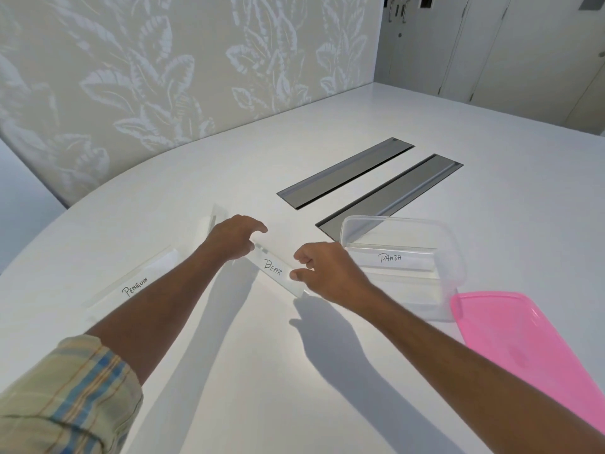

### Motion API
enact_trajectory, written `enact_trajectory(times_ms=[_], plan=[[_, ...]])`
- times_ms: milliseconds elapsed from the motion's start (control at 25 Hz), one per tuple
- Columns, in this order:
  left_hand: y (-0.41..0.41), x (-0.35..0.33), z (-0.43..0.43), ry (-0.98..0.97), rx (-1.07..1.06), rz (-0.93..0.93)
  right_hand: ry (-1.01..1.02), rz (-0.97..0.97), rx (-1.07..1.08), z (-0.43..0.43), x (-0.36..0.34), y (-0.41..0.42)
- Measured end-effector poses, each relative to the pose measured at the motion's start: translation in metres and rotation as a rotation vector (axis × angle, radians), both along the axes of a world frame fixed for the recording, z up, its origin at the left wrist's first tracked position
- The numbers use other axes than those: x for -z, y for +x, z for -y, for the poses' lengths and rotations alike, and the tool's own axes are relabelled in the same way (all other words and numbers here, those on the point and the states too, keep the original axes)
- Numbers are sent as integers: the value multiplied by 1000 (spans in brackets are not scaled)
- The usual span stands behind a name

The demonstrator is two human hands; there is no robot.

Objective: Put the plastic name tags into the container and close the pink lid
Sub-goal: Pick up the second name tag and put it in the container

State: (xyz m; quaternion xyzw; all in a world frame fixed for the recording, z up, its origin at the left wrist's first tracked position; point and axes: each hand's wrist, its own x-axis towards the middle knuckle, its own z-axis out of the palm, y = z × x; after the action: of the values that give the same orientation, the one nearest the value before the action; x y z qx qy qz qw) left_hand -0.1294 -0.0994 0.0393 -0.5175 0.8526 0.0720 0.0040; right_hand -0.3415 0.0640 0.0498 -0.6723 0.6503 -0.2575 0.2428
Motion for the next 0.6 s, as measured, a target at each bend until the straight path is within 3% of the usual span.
enact_trajectory(times_ms=[360, 600], plan=[[13, 35, 17, 43, 44, 34, 133, -269, 99, 13, 46, 26], [16, 46, 18, 31, 47, -7, 80, -383, 131, 15, 62, 33]])
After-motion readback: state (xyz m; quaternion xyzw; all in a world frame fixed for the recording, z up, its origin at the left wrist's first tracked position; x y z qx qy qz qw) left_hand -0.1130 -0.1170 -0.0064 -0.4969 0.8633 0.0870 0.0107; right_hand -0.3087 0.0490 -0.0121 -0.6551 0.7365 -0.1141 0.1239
